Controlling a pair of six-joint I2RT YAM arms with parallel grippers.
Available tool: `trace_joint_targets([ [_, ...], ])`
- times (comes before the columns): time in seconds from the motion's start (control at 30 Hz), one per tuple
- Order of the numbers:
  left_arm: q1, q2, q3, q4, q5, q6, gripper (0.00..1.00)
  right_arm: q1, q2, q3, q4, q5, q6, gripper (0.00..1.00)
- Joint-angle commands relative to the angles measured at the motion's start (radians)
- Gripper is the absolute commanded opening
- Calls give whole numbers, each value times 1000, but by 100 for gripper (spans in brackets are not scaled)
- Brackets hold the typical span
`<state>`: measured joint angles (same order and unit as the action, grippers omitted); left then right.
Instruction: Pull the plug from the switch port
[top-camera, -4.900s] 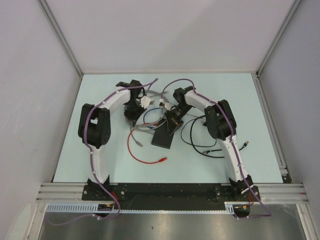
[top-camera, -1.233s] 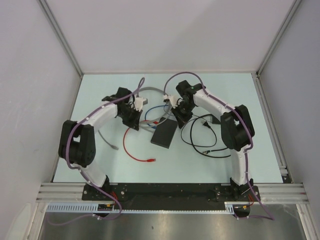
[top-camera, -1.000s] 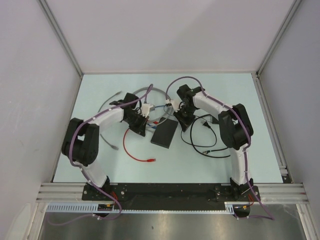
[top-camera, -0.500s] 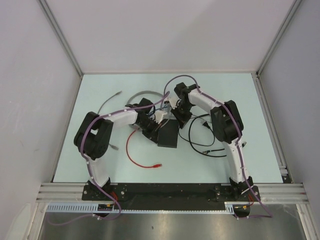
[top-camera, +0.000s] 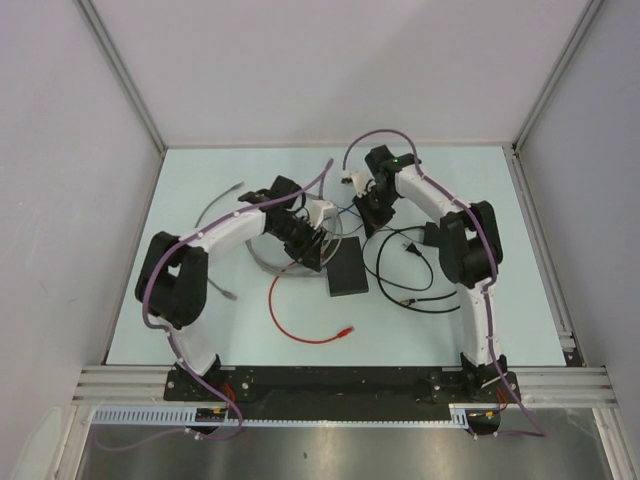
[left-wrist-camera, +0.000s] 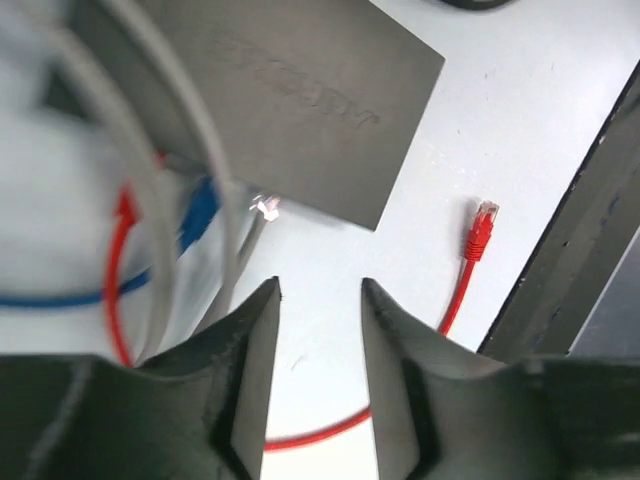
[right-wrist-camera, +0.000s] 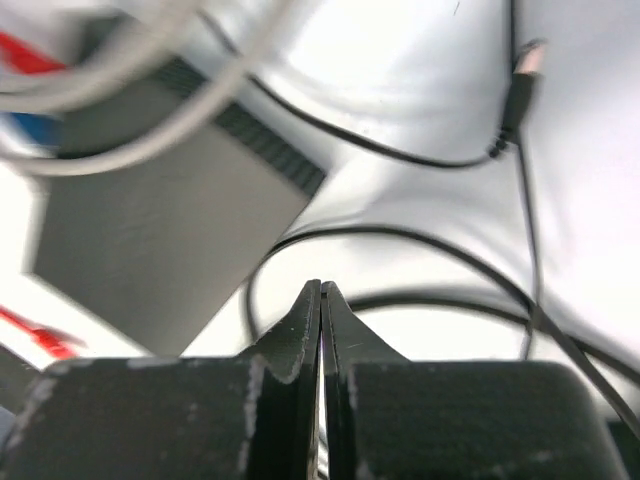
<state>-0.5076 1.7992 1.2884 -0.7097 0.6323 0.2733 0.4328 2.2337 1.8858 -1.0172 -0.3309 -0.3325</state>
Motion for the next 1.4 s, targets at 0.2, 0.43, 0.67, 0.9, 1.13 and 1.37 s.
trace_joint_targets([
  [0.2,78,-54,-44,79,121,39,53,-49,-307,-157,404,-294,164,54],
  [0.43,77,43,0,38,196,113,54,3,-221,-177,324,-389,171,57],
  [0.67,75,74,-18,165,126,49,55,26,-230,-274,333,-359,179,59],
  [0.9,57,92,-11,242,-9,38,53,52,-235,-290,342,-330,173,61],
  [1.13,55,0,-52,375,-79,33,55,57,-241,-298,347,-310,167,62],
  [1.37,55,-8,-20,366,21,-11,54,6,-258,-313,365,-290,190,63],
])
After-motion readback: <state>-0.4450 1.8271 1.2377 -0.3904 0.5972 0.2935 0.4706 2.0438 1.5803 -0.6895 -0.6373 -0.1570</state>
